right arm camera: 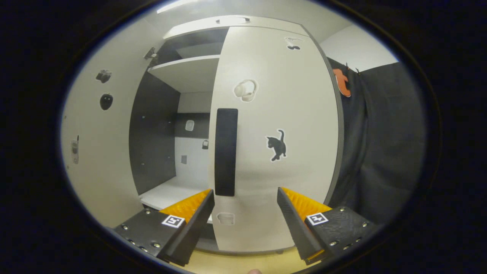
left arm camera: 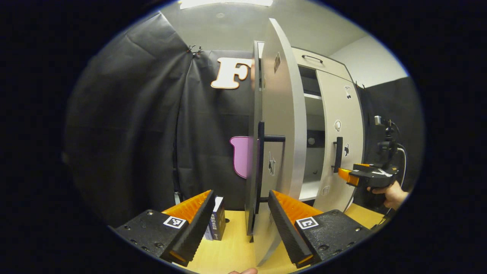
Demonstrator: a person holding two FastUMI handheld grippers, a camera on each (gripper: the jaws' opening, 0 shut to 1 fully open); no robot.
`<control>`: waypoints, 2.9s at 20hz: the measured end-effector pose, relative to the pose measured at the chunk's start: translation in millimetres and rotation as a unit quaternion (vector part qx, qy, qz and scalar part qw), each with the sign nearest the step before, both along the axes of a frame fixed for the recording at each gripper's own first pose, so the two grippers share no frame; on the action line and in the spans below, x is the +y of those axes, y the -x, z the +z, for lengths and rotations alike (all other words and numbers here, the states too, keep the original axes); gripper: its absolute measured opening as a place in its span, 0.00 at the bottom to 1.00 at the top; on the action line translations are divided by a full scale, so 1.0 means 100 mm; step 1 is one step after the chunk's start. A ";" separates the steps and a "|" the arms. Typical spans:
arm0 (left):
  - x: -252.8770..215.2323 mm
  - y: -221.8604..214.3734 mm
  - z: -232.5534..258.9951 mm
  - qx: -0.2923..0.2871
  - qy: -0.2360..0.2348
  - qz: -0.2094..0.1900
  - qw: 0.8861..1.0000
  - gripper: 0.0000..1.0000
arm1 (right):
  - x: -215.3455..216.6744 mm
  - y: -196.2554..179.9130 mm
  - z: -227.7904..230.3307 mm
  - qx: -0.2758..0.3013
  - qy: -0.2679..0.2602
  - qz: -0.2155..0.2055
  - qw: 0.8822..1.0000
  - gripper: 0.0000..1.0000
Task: Grasp the bottle in the cabinet with the left hand and place it on the coaster, then close the right door with the right hand and the left door with the left hand.
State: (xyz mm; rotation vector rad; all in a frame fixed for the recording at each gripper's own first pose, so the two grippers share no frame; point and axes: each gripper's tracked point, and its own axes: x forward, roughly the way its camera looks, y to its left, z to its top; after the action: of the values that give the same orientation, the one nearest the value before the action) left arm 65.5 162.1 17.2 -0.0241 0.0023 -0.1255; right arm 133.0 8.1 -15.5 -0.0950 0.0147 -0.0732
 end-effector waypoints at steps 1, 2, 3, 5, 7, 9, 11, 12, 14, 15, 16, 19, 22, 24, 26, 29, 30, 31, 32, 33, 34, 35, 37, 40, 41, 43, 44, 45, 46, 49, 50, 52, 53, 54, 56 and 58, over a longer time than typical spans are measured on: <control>-0.02 -0.01 0.00 0.001 -0.001 -0.004 1.000 0.85 | -0.02 0.06 0.01 -0.003 -0.003 0.002 1.000 1.00; -0.03 -0.01 0.00 0.003 0.003 -0.008 1.000 0.90 | -0.05 0.11 0.02 -0.004 -0.005 0.002 1.000 1.00; -0.04 -0.02 -0.02 0.009 0.011 -0.011 1.000 0.85 | -0.08 0.16 0.02 -0.004 -0.009 0.003 1.000 1.00; -0.06 -0.02 -0.04 0.019 0.030 -0.016 0.999 0.90 | -0.13 0.24 0.03 -0.003 -0.020 0.003 1.000 1.00; -0.08 -0.02 -0.06 0.026 0.047 -0.019 0.998 0.85 | -0.16 0.32 0.02 -0.001 -0.033 0.005 0.999 1.00; -0.19 -0.03 -0.07 0.033 0.060 -0.033 0.997 0.90 | -0.20 0.38 0.00 0.001 -0.047 0.007 0.999 1.00; -0.36 -0.03 -0.07 0.037 0.062 -0.050 0.996 0.90 | -0.23 0.43 -0.04 0.007 -0.059 0.009 0.998 1.00; -0.43 -0.04 -0.06 0.035 0.060 -0.055 0.996 0.90 | -0.25 0.44 -0.07 0.012 -0.064 0.009 0.998 1.00; -0.57 -0.06 -0.05 0.028 0.047 -0.063 0.997 0.90 | -0.32 0.50 -0.11 0.017 -0.072 0.008 0.997 1.00; -0.64 -0.07 -0.04 0.025 0.041 -0.067 0.997 0.90 | -0.36 0.53 -0.13 0.019 -0.075 0.007 0.997 1.00; -0.71 -0.08 -0.04 0.024 0.039 -0.071 0.996 0.90 | -0.39 0.55 -0.15 0.021 -0.078 0.006 0.997 1.00; -0.90 -0.11 -0.06 0.028 0.042 -0.085 0.995 0.90 | -0.48 0.60 -0.22 0.031 -0.080 0.004 0.996 1.00; -1.07 -0.16 -0.07 0.026 0.044 -0.092 0.994 0.90 | -0.56 0.65 -0.23 0.033 -0.080 0.004 0.996 1.00; -1.19 -0.19 -0.07 0.025 0.039 -0.093 0.995 0.90 | -0.61 0.66 -0.23 0.035 -0.077 0.004 0.996 1.00; -1.30 -0.24 -0.07 0.023 0.033 -0.092 0.995 0.90 | -0.66 0.69 -0.22 0.033 -0.073 0.003 0.997 1.00; -1.48 -0.34 -0.09 0.022 0.023 -0.090 0.995 0.85 | -0.72 0.71 -0.22 0.039 -0.077 0.003 0.996 1.00; -1.55 -0.38 -0.10 0.023 0.022 -0.093 0.995 0.92 | -0.74 0.76 -0.22 0.042 -0.080 0.005 0.996 0.97; -1.63 -0.44 -0.12 0.027 0.024 -0.095 0.995 0.94 | -0.76 0.78 -0.19 0.039 -0.081 0.006 0.996 1.00; -1.69 -0.50 -0.13 0.026 0.030 -0.096 0.995 0.94 | -0.80 0.80 -0.16 0.037 -0.079 0.005 0.996 1.00; -1.77 -0.56 -0.13 0.027 0.034 -0.100 0.994 0.96 | -0.83 0.81 -0.14 0.034 -0.077 0.005 0.996 1.00; -1.85 -0.63 -0.16 0.031 0.038 -0.104 0.993 0.96 | -0.85 0.83 -0.11 0.032 -0.077 0.005 0.997 1.00; -1.93 -0.70 -0.16 0.032 0.040 -0.106 0.993 0.97 | -0.88 0.84 -0.10 0.034 -0.079 0.004 0.996 1.00; -2.06 -0.83 -0.17 0.030 0.035 -0.104 0.993 0.98 | -0.93 0.88 -0.06 0.032 -0.085 0.004 0.996 1.00; -2.19 -0.99 -0.17 0.019 0.012 -0.095 0.995 0.98 | -0.97 0.87 -0.05 0.033 -0.084 0.005 0.996 1.00; -2.23 -1.03 -0.17 0.017 0.007 -0.093 0.995 0.98 | -0.97 0.88 -0.07 0.036 -0.083 0.008 0.996 1.00; -2.28 -1.10 -0.19 0.018 0.009 -0.092 0.996 0.98 | -0.97 0.88 -0.10 0.040 -0.083 0.010 0.996 1.00; -2.30 -1.15 -0.22 0.023 0.014 -0.092 0.995 0.98 | -0.95 0.88 -0.11 0.042 -0.083 0.013 0.996 1.00; -2.33 -1.19 -0.23 0.026 0.021 -0.092 0.995 0.98 | -0.95 0.88 -0.12 0.044 -0.084 0.015 0.995 1.00; -2.36 -1.22 -0.24 0.029 0.022 -0.091 0.995 0.98 | -0.94 0.89 -0.13 0.046 -0.087 0.015 0.995 1.00; -2.39 -1.26 -0.24 0.026 0.011 -0.084 0.996 0.98 | -0.84 0.92 -0.13 0.045 -0.090 0.027 0.995 1.00; -2.41 -1.28 -0.25 0.026 0.008 -0.081 0.996 0.98 | -0.81 0.93 -0.14 0.048 -0.090 0.031 0.994 1.00; -2.43 -1.30 -0.25 0.027 0.007 -0.077 0.997 0.98 | -0.79 0.95 -0.17 0.053 -0.091 0.034 0.994 1.00; -2.44 -1.30 -0.27 0.032 0.010 -0.075 0.997 0.98 | -0.79 0.96 -0.19 0.055 -0.092 0.035 0.994 1.00; -2.44 -1.31 -0.29 0.035 0.015 -0.074 0.996 0.98 | -0.80 0.96 -0.19 0.055 -0.095 0.033 0.993 1.00; -2.44 -1.32 -0.29 0.036 0.013 -0.061 0.997 0.98 | -0.81 1.00 -0.21 0.059 -0.102 0.033 0.993 1.00; -2.45 -1.34 -0.32 0.037 -0.001 -0.051 0.998 0.98 | -0.81 1.02 -0.20 0.060 -0.107 0.034 0.992 1.00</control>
State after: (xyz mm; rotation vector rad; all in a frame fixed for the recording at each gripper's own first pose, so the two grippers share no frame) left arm 199.9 -82.7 -14.7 -0.0257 0.0775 -0.2257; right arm 30.6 -73.3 -35.8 0.1157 0.1384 0.0031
